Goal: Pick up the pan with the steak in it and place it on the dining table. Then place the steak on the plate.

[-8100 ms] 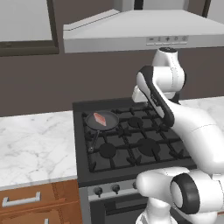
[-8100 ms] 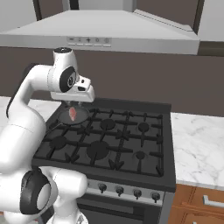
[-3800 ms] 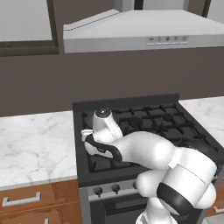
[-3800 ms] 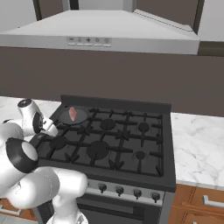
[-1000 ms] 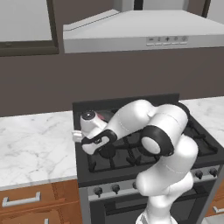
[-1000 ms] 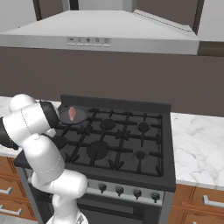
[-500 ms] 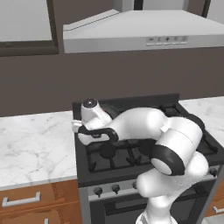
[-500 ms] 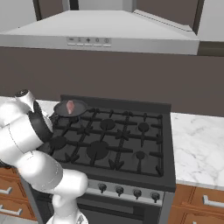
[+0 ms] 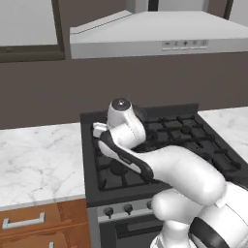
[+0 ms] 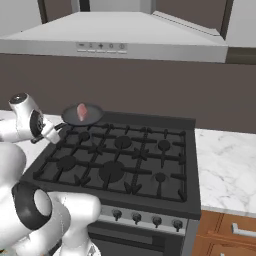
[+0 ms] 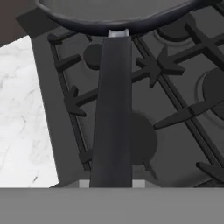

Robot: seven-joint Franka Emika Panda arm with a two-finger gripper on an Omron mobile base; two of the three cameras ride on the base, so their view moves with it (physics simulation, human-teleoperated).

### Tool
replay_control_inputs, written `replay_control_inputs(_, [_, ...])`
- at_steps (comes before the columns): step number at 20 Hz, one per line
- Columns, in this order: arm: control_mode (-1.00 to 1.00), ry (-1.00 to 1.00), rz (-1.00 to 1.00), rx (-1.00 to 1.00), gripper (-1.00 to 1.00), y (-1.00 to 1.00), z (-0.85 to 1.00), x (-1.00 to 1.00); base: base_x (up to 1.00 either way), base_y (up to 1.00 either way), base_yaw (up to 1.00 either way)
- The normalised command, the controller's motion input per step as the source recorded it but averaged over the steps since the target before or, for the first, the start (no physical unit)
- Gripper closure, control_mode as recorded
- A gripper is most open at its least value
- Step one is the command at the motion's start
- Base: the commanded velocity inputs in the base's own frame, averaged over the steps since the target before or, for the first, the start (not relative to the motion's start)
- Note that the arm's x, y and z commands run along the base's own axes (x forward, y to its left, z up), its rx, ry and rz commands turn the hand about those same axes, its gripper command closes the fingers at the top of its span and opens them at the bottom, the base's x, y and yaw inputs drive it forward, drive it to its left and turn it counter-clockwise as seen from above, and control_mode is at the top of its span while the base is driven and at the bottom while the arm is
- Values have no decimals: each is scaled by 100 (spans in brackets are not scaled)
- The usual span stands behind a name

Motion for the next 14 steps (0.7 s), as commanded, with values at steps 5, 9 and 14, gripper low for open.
replay_control_inputs(5, [-100, -24, 0, 8, 100, -64, 40, -82, 0, 0, 0])
replay_control_inputs(9, [-100, -23, 2, 10, 100, -62, 33, -80, 0, 0, 0])
replay_control_inputs(14, [-100, -16, 7, 9, 100, -60, 32, -84, 0, 0, 0])
